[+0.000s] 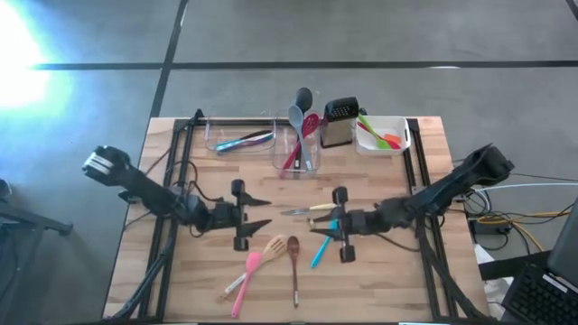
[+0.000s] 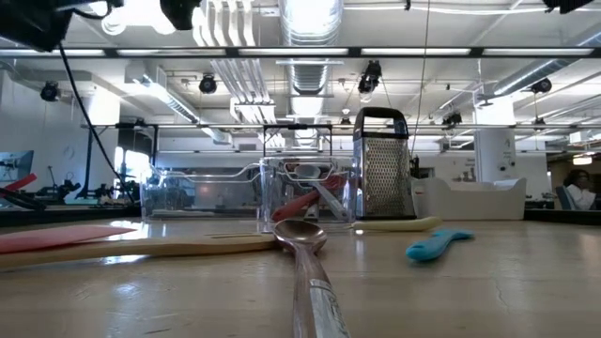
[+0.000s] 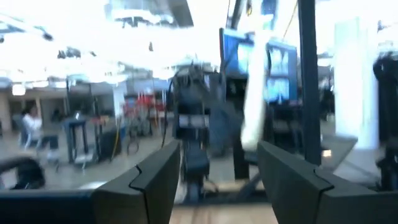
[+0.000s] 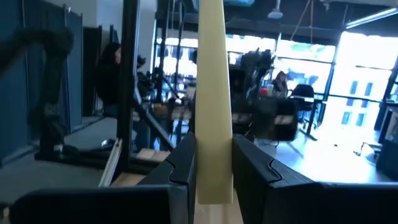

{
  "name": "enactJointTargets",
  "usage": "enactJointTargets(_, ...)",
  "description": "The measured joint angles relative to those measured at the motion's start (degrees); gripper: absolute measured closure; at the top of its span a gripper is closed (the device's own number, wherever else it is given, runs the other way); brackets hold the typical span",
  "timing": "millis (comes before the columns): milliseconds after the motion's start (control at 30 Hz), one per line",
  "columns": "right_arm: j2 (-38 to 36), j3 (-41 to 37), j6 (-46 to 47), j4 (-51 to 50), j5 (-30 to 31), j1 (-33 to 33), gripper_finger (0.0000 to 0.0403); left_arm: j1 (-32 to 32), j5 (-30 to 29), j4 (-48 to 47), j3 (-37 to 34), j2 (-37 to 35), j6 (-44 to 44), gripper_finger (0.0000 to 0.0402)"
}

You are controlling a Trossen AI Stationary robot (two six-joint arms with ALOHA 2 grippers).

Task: Pick & Place Kitchen Items
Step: Put the bottom yellow knife into the left transparent bin

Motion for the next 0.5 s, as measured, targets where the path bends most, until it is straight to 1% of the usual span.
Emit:
enactJointTargets(67, 2.2, 0.4, -0.1, 0.3, -0.1, 0.0, 0.0343, 1.2, 2.9, 3.4, 1.4, 2.7, 0.2, 0.0183)
enactJointTargets(167, 4.7, 1.9, -0.2, 0.4, -0.1, -0.1, 0.0343, 3.1, 8.8, 2.4, 5.0, 5.1, -1.4, 0.0183)
enactJointTargets(233, 6.3, 3.0, -0.1, 0.8, -0.2, -0.4, 0.0343, 3.9, 12.6, -1.2, 7.7, 5.8, -2.4, 0.0183)
enactJointTargets(300, 7.0, 3.1, 0.0, 0.4, -0.1, -0.4, 0.0343, 4.3, 15.2, -5.8, 11.2, 6.2, -2.9, 0.0183)
enactJointTargets(500, 8.2, 4.2, 0.8, 0.9, -0.6, -1.0, 0.0343, 4.3, 16.6, -23.8, 21.2, 6.9, -3.0, 0.0184)
